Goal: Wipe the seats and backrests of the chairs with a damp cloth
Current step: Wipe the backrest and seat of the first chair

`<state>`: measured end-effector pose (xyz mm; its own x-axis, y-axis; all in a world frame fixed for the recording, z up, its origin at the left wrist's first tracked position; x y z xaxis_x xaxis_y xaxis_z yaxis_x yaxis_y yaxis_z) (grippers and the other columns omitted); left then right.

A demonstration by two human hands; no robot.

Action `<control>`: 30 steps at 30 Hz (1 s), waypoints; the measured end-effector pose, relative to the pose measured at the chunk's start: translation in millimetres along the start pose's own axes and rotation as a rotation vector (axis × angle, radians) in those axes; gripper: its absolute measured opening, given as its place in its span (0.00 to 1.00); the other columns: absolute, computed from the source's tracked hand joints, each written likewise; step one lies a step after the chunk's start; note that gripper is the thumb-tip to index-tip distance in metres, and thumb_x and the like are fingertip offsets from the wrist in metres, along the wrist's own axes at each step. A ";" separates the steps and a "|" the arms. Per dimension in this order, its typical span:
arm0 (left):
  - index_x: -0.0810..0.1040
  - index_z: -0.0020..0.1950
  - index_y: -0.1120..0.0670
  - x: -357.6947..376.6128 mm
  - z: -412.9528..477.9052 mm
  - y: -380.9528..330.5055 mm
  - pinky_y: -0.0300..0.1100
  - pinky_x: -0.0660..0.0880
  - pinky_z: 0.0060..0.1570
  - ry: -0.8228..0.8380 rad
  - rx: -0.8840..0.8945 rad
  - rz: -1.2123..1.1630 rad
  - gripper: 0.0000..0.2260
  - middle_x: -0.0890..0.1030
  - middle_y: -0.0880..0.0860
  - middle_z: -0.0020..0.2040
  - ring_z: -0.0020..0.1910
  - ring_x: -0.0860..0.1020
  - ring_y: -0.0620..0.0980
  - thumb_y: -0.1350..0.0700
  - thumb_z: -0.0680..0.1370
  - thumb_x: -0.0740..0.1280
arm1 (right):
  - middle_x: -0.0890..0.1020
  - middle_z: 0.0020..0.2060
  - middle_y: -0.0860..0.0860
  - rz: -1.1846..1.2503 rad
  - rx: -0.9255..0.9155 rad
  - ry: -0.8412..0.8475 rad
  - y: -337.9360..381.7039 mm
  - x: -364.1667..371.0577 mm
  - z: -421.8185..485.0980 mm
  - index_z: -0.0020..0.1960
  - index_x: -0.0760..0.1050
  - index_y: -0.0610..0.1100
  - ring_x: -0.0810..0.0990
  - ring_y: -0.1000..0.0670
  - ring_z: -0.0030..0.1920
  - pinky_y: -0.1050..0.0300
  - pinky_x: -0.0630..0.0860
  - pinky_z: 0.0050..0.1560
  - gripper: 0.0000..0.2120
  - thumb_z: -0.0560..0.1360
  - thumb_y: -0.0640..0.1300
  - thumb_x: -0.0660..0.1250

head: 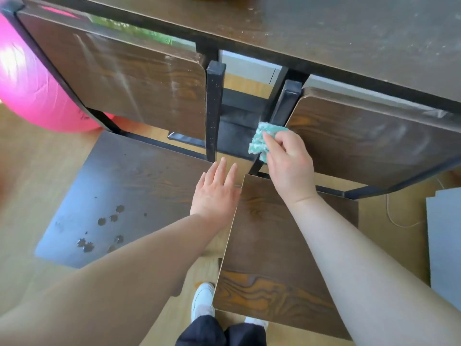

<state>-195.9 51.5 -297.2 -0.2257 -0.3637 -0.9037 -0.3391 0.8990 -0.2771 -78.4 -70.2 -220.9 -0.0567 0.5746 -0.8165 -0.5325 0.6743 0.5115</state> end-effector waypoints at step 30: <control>0.49 0.81 0.49 0.6 -26.3 4.1 0.51 0.51 0.77 -0.074 -0.067 -0.121 0.27 0.48 0.53 0.82 0.80 0.47 0.54 0.44 0.85 0.52 | 0.77 0.54 0.48 0.052 0.132 -0.010 -14.5 -0.5 -91.3 0.64 0.79 0.40 0.78 0.51 0.54 0.54 0.81 0.54 0.16 0.77 0.38 0.69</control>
<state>-221.4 48.6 -290.4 -0.1126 -0.4474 -0.8872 -0.4201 0.8306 -0.3655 -147.7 -122.7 -252.4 -0.0729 0.6143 -0.7857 -0.4131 0.6984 0.5844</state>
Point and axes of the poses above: each hand's wrist, its own z-axis towards the middle knuckle, its own x-axis out of the palm, y = z × x, the point moved 5 cm from there along z, towards the middle knuckle
